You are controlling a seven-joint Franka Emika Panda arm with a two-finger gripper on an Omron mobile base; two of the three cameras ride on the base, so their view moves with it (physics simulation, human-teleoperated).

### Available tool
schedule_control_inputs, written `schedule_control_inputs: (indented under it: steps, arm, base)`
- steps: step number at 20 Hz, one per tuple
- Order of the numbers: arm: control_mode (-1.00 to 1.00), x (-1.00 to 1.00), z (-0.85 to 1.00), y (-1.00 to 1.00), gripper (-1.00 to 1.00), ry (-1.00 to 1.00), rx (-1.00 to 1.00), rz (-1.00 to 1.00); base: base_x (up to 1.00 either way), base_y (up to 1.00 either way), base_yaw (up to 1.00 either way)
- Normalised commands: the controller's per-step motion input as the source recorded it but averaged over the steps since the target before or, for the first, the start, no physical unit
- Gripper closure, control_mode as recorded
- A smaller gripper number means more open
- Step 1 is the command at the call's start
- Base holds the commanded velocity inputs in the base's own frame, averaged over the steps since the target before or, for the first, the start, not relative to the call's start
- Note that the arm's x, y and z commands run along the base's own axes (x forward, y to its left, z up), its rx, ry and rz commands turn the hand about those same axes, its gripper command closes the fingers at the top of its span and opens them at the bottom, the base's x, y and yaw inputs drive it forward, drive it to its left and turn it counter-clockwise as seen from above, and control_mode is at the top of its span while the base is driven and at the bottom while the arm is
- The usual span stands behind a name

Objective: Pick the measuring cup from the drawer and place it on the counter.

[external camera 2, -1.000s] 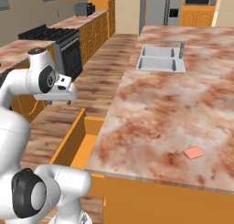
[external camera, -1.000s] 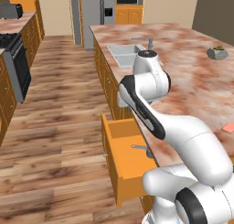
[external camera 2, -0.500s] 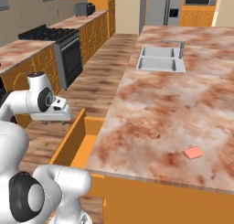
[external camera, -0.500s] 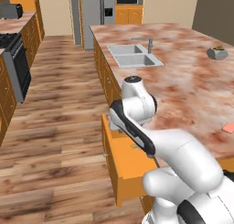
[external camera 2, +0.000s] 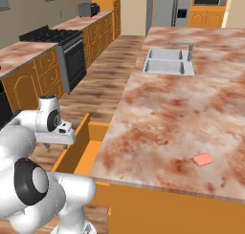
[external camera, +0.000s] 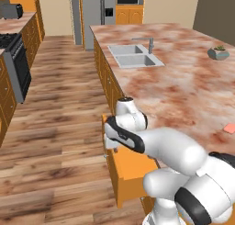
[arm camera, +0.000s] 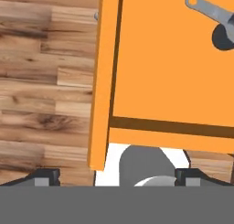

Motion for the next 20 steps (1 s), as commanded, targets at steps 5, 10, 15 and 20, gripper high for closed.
schedule_control_inputs:
  steps: [5, 10, 15, 20]
  arm:
    - [-1.0, 0.34, -0.53, 0.4, -1.0, 0.18, 0.0, 0.0]
    - [-1.0, 0.34, -0.59, 0.31, -1.0, 0.11, -0.01, 0.0]
    - [-1.0, 0.22, -0.62, 0.07, -1.0, 0.04, -0.02, -0.01]
    - [-1.0, 0.02, -0.74, 0.15, -1.0, 0.0, -0.04, -0.07]
  base:
    - [0.0, 0.0, 0.0]
    - [0.0, 0.0, 0.0]
    - [0.0, 0.0, 0.0]
    - [0.0, 0.0, 0.0]
